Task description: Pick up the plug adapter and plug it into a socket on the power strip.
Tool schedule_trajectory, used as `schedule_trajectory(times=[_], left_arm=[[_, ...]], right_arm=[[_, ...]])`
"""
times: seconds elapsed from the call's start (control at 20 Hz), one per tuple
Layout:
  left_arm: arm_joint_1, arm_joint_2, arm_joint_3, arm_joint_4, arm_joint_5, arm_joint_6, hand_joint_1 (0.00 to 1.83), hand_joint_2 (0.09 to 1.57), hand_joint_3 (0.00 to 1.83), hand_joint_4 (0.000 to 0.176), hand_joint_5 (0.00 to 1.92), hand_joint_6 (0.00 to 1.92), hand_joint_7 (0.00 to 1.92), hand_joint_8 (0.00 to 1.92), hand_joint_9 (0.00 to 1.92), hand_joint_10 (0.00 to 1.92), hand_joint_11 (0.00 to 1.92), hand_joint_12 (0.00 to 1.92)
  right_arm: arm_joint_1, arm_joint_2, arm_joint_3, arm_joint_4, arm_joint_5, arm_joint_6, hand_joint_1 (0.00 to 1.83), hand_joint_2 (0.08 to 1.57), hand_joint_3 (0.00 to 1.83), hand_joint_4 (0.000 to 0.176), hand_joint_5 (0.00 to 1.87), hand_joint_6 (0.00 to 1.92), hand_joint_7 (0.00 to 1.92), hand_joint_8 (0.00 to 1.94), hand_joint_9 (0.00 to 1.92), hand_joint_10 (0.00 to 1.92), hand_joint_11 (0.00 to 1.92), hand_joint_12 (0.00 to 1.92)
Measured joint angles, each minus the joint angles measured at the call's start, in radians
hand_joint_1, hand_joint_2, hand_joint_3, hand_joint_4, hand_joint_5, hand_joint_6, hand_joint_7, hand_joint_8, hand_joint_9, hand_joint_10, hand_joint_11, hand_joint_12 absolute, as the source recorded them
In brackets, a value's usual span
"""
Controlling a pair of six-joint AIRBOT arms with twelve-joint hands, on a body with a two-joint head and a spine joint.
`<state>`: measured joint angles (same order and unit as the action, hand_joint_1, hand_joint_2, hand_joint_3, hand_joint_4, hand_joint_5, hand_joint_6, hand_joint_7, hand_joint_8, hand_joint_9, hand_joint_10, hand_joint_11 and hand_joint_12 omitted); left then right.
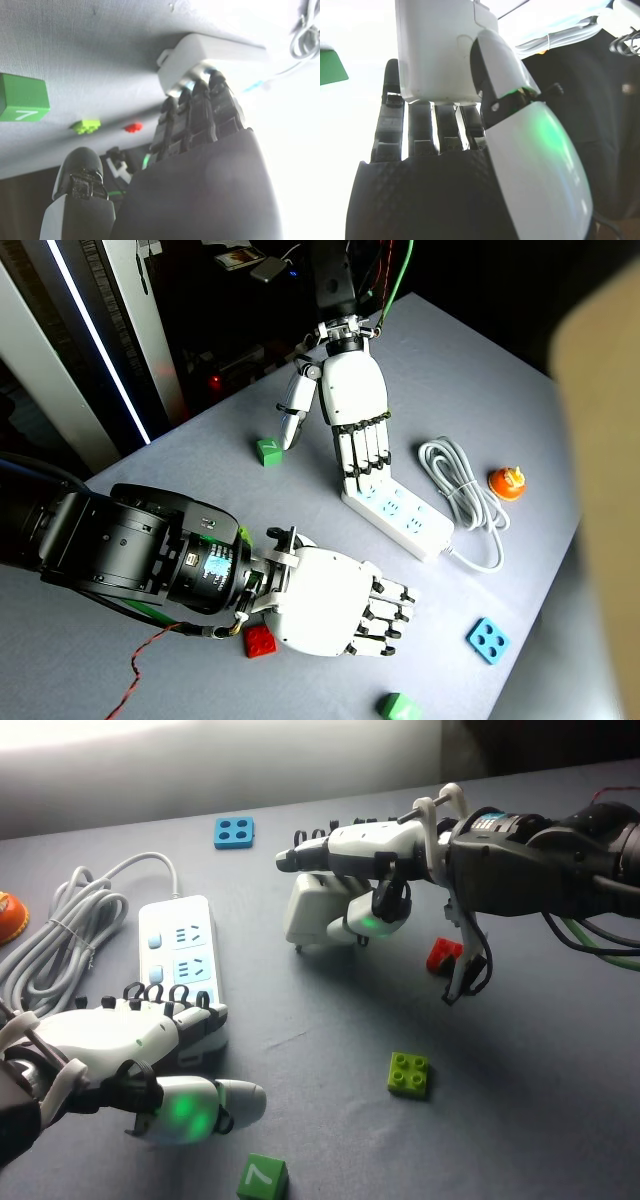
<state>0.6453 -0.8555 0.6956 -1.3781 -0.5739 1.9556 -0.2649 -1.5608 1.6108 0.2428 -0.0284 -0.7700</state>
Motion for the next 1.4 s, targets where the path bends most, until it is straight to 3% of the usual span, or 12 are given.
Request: schedule_trajectory(times=[0.35,0.4,0.45,0.6,0.75,0.8,0.85,0.95,1.1,1.2,1.3,1.4], left_arm=[[0.001,0.013,-0.031,-0.077,-0.041,0.0,0.0,1.21,0.0,0.0,0.0,0.0,0.0,0.0,0.0,0.0,0.0,0.0],[0.001,0.014,-0.035,-0.079,-0.045,0.0,0.0,1.22,0.0,0.0,0.0,0.0,0.0,0.0,0.0,0.0,0.0,0.0],[0.001,0.014,-0.036,-0.082,-0.047,0.0,0.0,1.22,0.0,0.0,0.0,0.0,0.0,0.0,0.0,0.0,0.0,0.0],[0.001,0.015,-0.038,-0.083,-0.051,0.0,0.0,1.21,0.0,0.0,0.0,0.0,0.0,0.0,0.0,0.0,0.0,0.0],[0.001,0.014,-0.038,-0.083,-0.052,0.0,0.0,1.21,0.0,0.0,0.0,0.0,0.0,0.0,0.0,0.0,0.0,0.0],[0.001,0.014,-0.038,-0.084,-0.053,0.0,0.0,1.21,0.0,0.0,0.0,0.0,0.0,0.0,0.0,0.0,0.0,0.0],[0.0,0.014,-0.038,-0.084,-0.052,0.0,0.0,1.21,0.0,0.0,0.0,0.0,0.0,0.0,0.0,0.0,0.0,0.0],[0.001,0.013,-0.037,-0.084,-0.051,0.005,0.0,1.21,0.0,0.0,0.0,0.0,0.0,0.0,0.0,0.0,0.0,0.0],[0.001,0.003,-0.037,-0.087,-0.052,0.011,0.0,1.21,0.0,0.0,0.0,0.0,0.0,0.0,0.0,0.0,0.0,0.0],[0.002,0.003,-0.038,-0.087,-0.052,0.011,0.0,1.21,0.0,0.0,0.0,0.0,0.0,0.0,0.0,0.0,0.0,0.0],[0.002,0.003,-0.037,-0.081,-0.048,0.011,0.0,1.21,0.0,0.0,0.0,0.0,0.0,0.0,0.0,0.0,0.0,0.0],[0.002,0.003,-0.037,-0.08,-0.047,0.011,0.0,1.22,0.0,0.0,0.0,0.0,0.0,0.0,0.0,0.0,0.0,0.0]], right_arm=[[0.0,-0.002,0.0,0.0,0.0,0.001,1.24,1.23,0.0,0.0,0.2,0.01,0.21,0.01,0.24,0.01,0.0,0.84],[0.0,-0.004,0.0,0.0,0.0,0.002,1.26,1.2,0.0,0.0,0.3,0.02,0.33,0.01,0.35,0.02,0.03,1.05],[0.0,-0.004,0.0,0.0,0.001,0.004,1.26,1.2,0.0,0.0,0.3,0.02,0.33,0.01,0.35,0.02,0.03,1.05],[0.0,-0.006,0.0,0.0,0.008,0.009,1.23,1.22,0.0,0.0,0.47,0.01,0.53,0.01,0.53,0.01,0.17,1.12],[-0.002,-0.009,0.0,0.0,0.008,0.009,1.3,1.19,0.0,0.0,0.74,0.03,0.85,0.02,0.86,0.06,0.49,1.11],[-0.005,-0.01,0.0,0.0,0.01,0.01,1.22,1.2,0.0,0.0,0.73,1.09,0.92,0.87,0.95,0.05,0.58,1.11],[-0.005,-0.01,0.0,-0.001,0.016,0.01,1.33,1.18,0.0,0.0,0.76,1.22,0.87,1.06,0.86,1.07,0.69,1.12],[-0.008,-0.011,0.0,-0.003,0.016,0.008,1.36,1.16,0.0,0.0,0.81,1.14,0.9,1.1,0.86,1.29,0.76,1.24],[-0.009,-0.011,0.0,-0.003,0.021,0.008,1.25,1.11,0.0,0.0,0.95,0.87,1.04,1.1,1.03,0.89,0.92,1.32],[-0.009,-0.011,0.0,-0.003,0.024,0.008,1.25,1.11,0.0,0.0,0.95,0.87,1.04,1.1,1.03,0.89,0.92,1.32],[-0.008,-0.011,0.0,-0.003,0.026,0.003,1.26,1.08,0.0,0.0,1.12,0.62,1.03,1.09,1.02,0.92,0.89,1.35],[-0.007,-0.009,0.0,-0.003,0.031,-0.012,1.25,1.09,0.0,0.0,1.08,0.7,1.01,1.12,0.99,0.97,0.85,1.4]])
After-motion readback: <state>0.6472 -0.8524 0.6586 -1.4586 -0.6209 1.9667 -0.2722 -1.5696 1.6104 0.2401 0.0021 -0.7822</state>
